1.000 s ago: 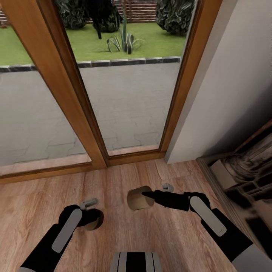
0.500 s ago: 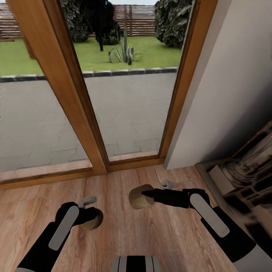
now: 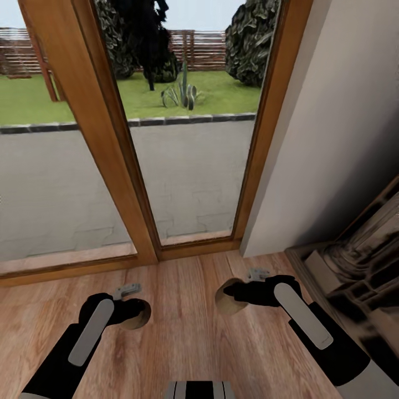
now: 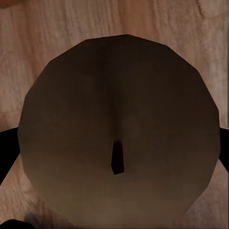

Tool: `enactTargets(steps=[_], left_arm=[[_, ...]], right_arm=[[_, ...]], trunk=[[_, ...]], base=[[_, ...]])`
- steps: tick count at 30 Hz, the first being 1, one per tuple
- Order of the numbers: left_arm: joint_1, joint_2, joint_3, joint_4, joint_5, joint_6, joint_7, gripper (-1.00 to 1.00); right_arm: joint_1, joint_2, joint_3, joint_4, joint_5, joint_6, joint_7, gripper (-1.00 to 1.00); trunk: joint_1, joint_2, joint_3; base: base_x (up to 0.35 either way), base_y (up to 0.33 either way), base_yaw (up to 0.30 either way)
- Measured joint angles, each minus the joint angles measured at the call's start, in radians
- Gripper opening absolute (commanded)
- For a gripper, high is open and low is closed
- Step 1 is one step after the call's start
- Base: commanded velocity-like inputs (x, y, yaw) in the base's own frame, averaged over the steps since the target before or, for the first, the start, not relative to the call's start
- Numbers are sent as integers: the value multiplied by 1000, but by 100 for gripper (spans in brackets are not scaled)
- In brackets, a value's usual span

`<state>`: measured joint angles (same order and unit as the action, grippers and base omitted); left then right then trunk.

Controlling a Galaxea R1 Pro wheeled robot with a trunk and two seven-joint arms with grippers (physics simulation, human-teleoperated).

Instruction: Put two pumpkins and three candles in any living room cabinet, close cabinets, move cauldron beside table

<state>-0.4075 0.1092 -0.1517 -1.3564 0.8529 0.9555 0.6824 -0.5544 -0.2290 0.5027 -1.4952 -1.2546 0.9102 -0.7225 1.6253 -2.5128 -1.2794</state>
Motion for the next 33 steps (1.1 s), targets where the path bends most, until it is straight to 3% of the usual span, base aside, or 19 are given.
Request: enactTargets(steps=[8, 13, 20, 33], left_arm=[[0, -1, 2, 1, 0, 0, 0, -100], [0, -2, 10, 2, 0, 0, 0, -100], [0, -6, 11, 5, 0, 0, 0, -100], [-1, -7, 12, 5, 1, 0, 0, -100]], right_arm=[[0, 3, 2, 0, -4, -5, -4, -100], [0, 2, -4, 1, -42, -7, -5, -100], [0, 2, -2, 6, -53, -7, -6, -100], [0, 3, -2, 10, -53, -11, -6, -100]], trunk=[[-4, 2, 31], [-6, 3, 50], [-9, 5, 77], [-14, 8, 128]], base=[[0, 0, 0], [0, 0, 0], [-7, 0, 0], [-266, 0, 0]])
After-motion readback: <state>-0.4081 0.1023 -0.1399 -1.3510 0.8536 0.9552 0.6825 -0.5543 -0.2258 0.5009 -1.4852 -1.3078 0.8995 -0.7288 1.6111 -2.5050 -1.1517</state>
